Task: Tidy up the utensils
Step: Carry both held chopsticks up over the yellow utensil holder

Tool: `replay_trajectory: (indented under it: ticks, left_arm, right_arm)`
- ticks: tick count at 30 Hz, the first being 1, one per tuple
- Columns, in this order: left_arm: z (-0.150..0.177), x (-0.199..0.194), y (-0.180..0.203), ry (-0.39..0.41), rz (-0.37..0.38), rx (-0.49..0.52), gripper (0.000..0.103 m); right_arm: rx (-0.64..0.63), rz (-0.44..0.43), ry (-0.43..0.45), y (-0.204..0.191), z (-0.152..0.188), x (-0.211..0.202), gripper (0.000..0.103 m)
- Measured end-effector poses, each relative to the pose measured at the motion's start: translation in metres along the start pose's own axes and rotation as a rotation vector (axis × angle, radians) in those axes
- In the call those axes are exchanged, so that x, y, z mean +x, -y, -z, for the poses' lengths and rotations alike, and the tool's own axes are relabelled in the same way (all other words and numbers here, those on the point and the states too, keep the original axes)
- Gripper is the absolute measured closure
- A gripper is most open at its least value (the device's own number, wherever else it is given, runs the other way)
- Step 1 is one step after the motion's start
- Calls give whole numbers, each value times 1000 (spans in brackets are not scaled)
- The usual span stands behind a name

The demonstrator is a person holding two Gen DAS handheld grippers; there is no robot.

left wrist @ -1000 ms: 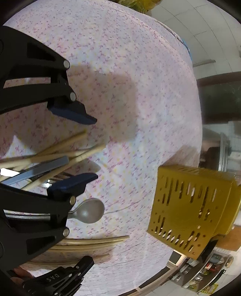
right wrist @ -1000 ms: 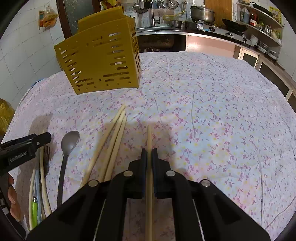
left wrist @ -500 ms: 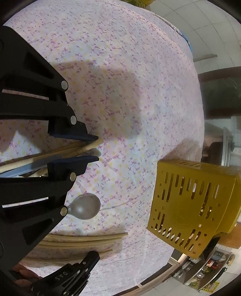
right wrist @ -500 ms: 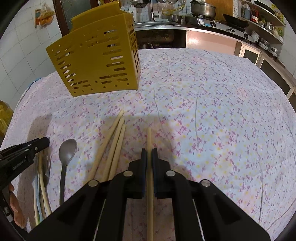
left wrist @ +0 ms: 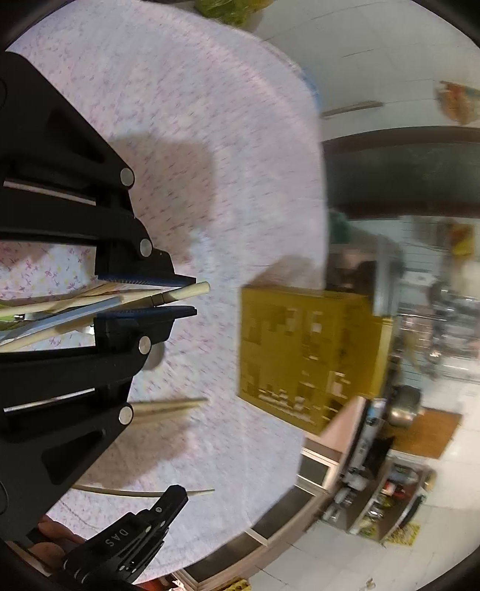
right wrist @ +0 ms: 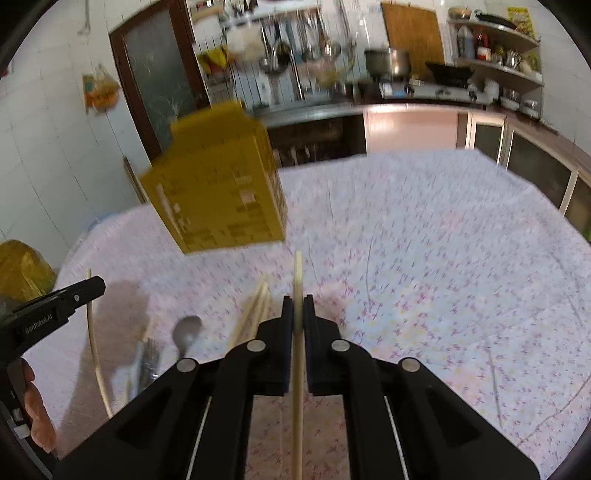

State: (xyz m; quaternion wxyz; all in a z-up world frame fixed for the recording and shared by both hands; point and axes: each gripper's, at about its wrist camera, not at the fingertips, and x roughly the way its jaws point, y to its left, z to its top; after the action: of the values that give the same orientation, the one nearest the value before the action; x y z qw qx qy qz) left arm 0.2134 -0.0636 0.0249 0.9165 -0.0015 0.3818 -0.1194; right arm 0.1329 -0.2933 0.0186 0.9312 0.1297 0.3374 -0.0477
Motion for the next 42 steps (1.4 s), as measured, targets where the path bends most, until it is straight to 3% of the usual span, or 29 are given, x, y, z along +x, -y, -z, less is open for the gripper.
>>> replay_trajectory:
  ticks: [5, 12, 18, 31, 42]
  left_arm:
    - [-6, -46, 5, 127, -8, 26, 95]
    - [4, -100, 26, 286, -18, 104, 96]
    - [15, -109, 41, 314, -15, 153, 96]
    - [6, -132, 36, 379, 7, 111, 99]
    - [-62, -134, 36, 455, 7, 79, 99]
  right_arm:
    - [2, -37, 133, -4, -3, -34, 97]
    - [-70, -13, 287, -18, 2, -66, 97]
    - [-128, 8, 323, -25, 9, -78, 97]
    - [-141, 1, 425, -28, -12, -102, 97]
    - [-112, -42, 517, -37, -84, -99, 97]
